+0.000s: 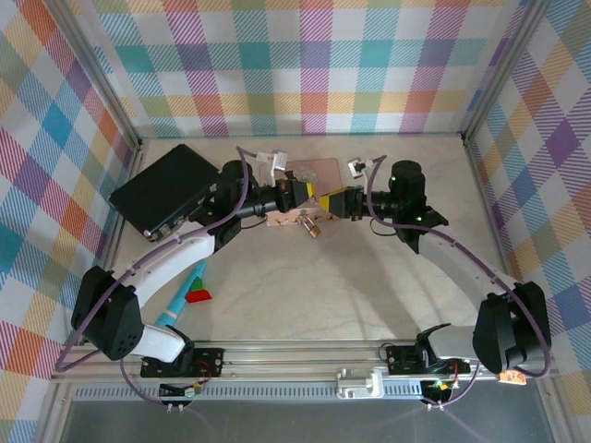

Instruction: Unlock a padlock with a key

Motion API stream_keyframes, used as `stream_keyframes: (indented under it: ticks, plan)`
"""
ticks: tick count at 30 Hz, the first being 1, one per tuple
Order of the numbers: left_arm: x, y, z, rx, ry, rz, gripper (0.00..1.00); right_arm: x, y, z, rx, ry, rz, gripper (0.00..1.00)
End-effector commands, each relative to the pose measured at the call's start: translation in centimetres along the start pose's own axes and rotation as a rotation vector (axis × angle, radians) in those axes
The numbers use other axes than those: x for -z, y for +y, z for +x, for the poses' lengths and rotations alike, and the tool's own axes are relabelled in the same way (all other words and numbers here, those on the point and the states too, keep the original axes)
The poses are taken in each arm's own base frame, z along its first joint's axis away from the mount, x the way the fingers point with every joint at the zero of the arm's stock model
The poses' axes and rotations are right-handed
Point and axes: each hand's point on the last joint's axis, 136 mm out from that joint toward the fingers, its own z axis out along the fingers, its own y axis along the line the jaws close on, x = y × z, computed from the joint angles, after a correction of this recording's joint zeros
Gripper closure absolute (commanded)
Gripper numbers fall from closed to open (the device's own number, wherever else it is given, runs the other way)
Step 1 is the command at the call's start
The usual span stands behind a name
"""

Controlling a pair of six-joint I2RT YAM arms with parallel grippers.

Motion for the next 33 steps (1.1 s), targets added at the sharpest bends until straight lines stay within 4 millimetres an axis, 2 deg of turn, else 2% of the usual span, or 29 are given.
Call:
stream_keyframes:
  ticks: [1, 8, 19, 24, 27, 33]
  plan:
    - [1.2, -0.7, -2.0, 0.029, -0.141, 0.03, 1.0, 1.5, 0.9, -0.9, 0.028, -0.053, -0.001, 0.64]
    - [1.0, -1.9, -2.0, 0.029, -0.188, 0.082, 1.0, 1.3, 1.1, -1.2, -0.01, -0.108, -0.063, 0.6]
    - [0.6, -2.3, -1.7, 0.053, -0.206, 0.113, 1.0, -0.7, 1.3, -1.5, -0.04, -0.122, -0.147, 0.57]
    - [0.6, -2.5, -1.7, 0.054, -0.209, 0.117, 1.0, -1.6, 1.5, -1.2, -0.052, -0.103, -0.178, 0.6]
    - [0.6, -2.6, -1.7, 0.056, -0.21, 0.12, 1.0, -1.8, 1.7, -1.2, -0.055, -0.099, -0.192, 0.65]
    - [0.6, -2.7, -1.6, 0.062, -0.213, 0.124, 1.0, -2.0, 2.0, -1.4, -0.052, -0.1, -0.201, 0.67]
